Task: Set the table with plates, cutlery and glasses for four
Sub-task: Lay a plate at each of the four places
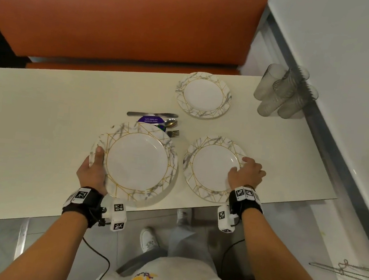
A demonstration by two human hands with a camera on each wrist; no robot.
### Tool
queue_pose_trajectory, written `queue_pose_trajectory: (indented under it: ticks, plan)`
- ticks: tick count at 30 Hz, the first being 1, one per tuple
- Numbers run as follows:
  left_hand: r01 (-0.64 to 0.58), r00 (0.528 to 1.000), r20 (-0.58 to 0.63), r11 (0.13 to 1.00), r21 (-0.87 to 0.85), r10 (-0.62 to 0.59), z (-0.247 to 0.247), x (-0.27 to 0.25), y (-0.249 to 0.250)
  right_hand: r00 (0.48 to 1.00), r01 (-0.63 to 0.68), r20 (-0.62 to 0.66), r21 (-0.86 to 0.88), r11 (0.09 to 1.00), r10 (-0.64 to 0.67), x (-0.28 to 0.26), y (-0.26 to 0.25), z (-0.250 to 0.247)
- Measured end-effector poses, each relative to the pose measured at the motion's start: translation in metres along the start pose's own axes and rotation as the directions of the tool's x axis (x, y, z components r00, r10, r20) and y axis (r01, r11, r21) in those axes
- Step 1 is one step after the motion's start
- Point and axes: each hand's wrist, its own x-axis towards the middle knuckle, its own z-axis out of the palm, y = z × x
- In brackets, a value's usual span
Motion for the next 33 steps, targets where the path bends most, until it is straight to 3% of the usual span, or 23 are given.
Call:
queue_pose_trajectory:
  ticks: [3, 6, 9, 11, 16, 23, 28, 33]
  plan:
    - [0.019, 1.0, 0.024, 1.0, -0.012, -0.018, -0.004, -0.004, 0.005, 0.971, 0.203, 0.088, 0.18, 0.963, -0.221, -0.022, -0.037, 0.013]
    - [0.041, 0.998, 0.043, 0.999, -0.025, -0.04, -0.009, -0.009, 0.012, 0.897, 0.255, 0.255, 0.372, 0.892, -0.362, -0.05, -0.081, 0.027]
    - [0.084, 0.996, 0.037, 0.995, -0.054, -0.082, -0.015, -0.009, 0.017, 0.804, 0.28, 0.406, 0.385, 0.88, -0.434, -0.074, -0.124, 0.035]
    - [0.1, 0.995, 0.03, 0.993, -0.055, -0.098, -0.019, -0.008, 0.021, 0.777, 0.332, 0.431, 0.34, 0.88, -0.459, -0.082, -0.144, 0.044]
    - [0.128, 0.992, -0.018, 0.992, -0.016, -0.128, -0.031, 0.011, 0.036, 0.793, 0.319, 0.425, 0.324, 0.891, -0.438, -0.083, -0.188, 0.067]
    - [0.198, 0.949, -0.231, 0.977, -0.082, -0.212, -0.054, 0.056, 0.047, 0.815, 0.247, 0.431, 0.349, 0.904, -0.388, -0.029, -0.266, 0.096]
    - [0.243, 0.914, -0.338, 0.97, 0.018, -0.223, -0.065, 0.081, 0.056, 0.845, 0.151, 0.422, 0.4, 0.904, -0.328, 0.011, -0.337, 0.124]
    - [0.281, 0.909, -0.353, 0.952, 0.118, -0.224, -0.075, 0.105, 0.048, 0.832, 0.069, 0.49, 0.375, 0.924, -0.261, 0.034, -0.381, 0.168]
